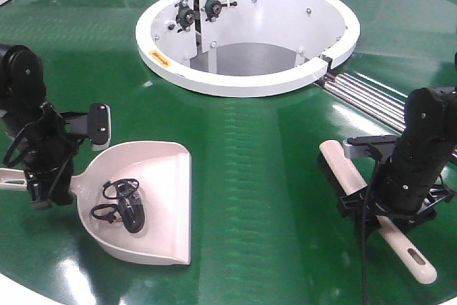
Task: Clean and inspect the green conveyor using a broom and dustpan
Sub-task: 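Open both grippers, releasing the brush and dustpan, and lift away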
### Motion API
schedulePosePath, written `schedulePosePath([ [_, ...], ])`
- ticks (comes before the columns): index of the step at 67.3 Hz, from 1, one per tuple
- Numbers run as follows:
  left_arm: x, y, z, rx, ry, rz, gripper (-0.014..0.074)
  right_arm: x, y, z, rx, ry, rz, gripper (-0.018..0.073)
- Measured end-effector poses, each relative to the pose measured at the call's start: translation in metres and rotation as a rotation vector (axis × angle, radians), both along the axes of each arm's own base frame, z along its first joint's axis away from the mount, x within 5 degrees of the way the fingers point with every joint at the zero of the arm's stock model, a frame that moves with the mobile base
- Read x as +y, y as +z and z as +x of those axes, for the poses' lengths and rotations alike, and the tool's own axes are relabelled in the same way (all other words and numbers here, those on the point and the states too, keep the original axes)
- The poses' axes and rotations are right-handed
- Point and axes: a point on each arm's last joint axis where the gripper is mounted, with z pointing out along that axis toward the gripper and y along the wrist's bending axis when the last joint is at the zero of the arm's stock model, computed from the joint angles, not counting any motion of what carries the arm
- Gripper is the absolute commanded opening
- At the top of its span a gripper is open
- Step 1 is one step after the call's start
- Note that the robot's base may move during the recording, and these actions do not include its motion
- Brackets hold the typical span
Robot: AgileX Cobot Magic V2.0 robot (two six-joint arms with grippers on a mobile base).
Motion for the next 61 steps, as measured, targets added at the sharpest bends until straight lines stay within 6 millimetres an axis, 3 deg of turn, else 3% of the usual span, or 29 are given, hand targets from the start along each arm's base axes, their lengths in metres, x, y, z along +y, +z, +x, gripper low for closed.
schedulePosePath([
  [11, -0.001, 0.000, 0.000, -0.004, 0.118, -0.014, 0.0650, 0.000, 0.009, -0.002, -0.029, 0.000, 0.004, 0.0535],
  [28, -0.001, 0.008, -0.002, -0.020, 0.205, -0.024, 0.0626, -0.001, 0.038, -0.011, -0.128, 0.000, 0.016, 0.0533],
  [42, -0.001, 0.043, -0.016, -0.107, 0.249, -0.088, 0.0567, -0.003, 0.072, -0.023, -0.268, -0.002, 0.033, 0.0533],
  [61, -0.006, 0.099, -0.048, -0.244, 0.275, -0.245, 0.0496, -0.006, 0.136, -0.042, -0.626, -0.010, 0.073, 0.0532],
])
